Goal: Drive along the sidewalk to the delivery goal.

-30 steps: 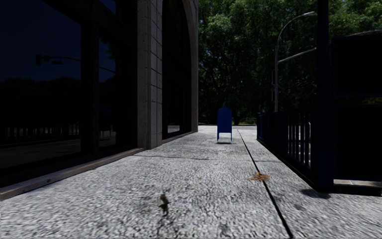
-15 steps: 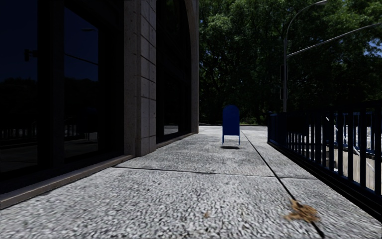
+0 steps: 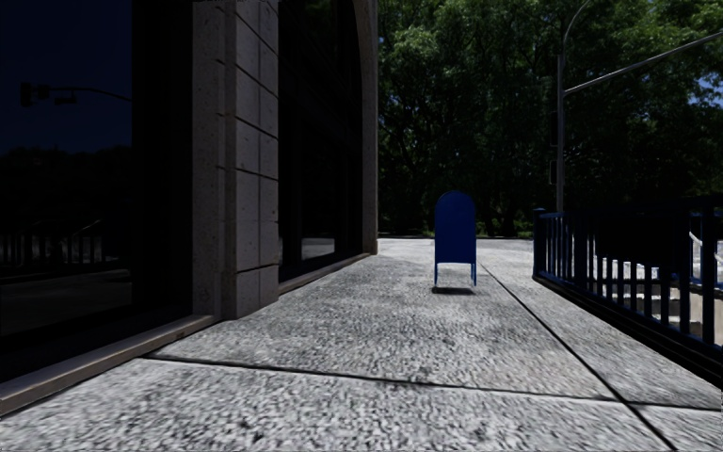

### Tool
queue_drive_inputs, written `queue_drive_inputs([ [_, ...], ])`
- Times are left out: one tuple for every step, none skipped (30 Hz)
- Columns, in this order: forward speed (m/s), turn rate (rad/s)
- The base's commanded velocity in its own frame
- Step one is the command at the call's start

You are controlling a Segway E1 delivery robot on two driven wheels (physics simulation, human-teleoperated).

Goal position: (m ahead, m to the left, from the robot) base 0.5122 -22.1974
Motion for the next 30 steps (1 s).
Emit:
queue_drive_inputs([
  [2.00, 0.15],
  [2.00, 0.11],
  [2.00, 0.05],
  [2.00, 0.00],
  [2.00, 0.00],
  [2.00, 0.00],
  [2.00, 0.00],
  [2.00, 0.00],
  [2.00, 0.00],
  [2.00, 0.00],
  [2.00, 0.00],
  [2.00, 0.00],
  [2.00, 0.00],
  [2.00, 0.00],
  [2.00, 0.00],
  [2.00, 0.00],
  [2.00, 0.00],
  [2.00, 0.00],
  [2.00, 0.00],
  [2.00, 0.00],
  [2.00, 0.00],
  [2.00, 0.00],
  [2.00, 0.00],
  [2.00, 0.00],
  [2.00, 0.00],
  [2.00, 0.00],
  [2.00, 0.00],
  [2.00, 0.00],
  [2.00, 0.00],
  [2.00, 0.00],
])
